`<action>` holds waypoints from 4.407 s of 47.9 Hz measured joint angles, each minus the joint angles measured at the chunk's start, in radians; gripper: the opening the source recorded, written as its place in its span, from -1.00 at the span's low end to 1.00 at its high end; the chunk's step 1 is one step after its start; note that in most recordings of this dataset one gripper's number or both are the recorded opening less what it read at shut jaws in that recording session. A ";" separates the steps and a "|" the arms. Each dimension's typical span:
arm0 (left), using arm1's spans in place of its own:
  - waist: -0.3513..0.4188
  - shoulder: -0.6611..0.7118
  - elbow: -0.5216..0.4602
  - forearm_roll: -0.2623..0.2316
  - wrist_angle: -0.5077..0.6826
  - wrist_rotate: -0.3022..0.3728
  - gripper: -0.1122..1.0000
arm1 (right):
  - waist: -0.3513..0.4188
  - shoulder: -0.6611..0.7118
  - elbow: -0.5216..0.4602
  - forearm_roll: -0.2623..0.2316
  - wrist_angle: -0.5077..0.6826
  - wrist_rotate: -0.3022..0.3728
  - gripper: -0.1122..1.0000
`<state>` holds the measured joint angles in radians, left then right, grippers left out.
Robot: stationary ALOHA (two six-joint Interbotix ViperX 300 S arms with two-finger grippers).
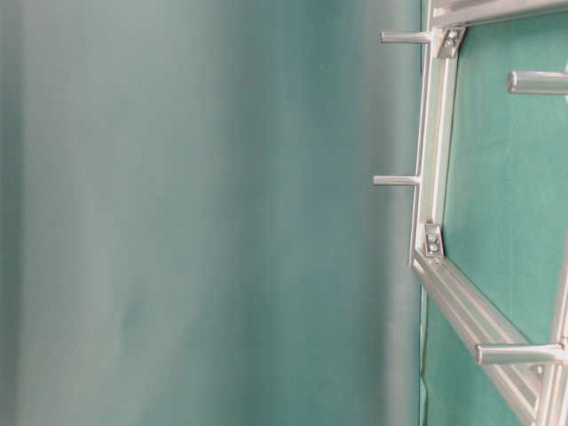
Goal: Find the location of the shaft and insert the gear.
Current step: 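Move the right gripper toward the blue gear lying on the table, then lower the right gripper over the blue gear and close on its hub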
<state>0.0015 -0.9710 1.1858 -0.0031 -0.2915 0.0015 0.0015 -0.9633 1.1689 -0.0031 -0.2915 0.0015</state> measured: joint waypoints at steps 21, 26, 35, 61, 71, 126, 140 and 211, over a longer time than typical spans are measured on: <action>0.000 0.000 0.000 -0.012 0.038 0.002 -0.79 | -0.005 0.000 -0.040 0.000 0.244 0.035 -0.63; 0.002 0.000 0.000 -0.014 0.041 0.000 -0.79 | -0.003 0.002 -0.044 0.000 0.268 0.037 -0.33; 0.000 0.000 0.000 -0.014 0.049 -0.002 -0.79 | -0.005 0.000 -0.052 0.000 0.296 0.046 0.63; 0.000 0.000 0.000 -0.014 0.061 -0.002 -0.79 | -0.005 0.002 -0.072 0.000 0.390 0.049 0.86; 0.002 0.000 0.000 -0.014 0.061 -0.002 -0.79 | -0.005 0.002 -0.097 0.002 0.551 0.081 0.86; 0.008 -0.008 -0.005 -0.014 0.069 0.005 -0.79 | 0.005 0.061 -0.107 0.028 1.026 0.172 0.86; 0.008 -0.008 -0.005 -0.014 0.081 0.005 -0.79 | 0.018 0.160 -0.097 0.060 1.006 0.172 0.86; 0.008 -0.008 -0.005 -0.014 0.086 0.003 -0.79 | 0.066 0.463 -0.023 0.114 0.781 0.179 0.86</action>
<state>0.0092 -0.9787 1.1812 -0.0169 -0.2056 0.0046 0.0675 -0.5001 1.1459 0.1104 0.4893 0.1810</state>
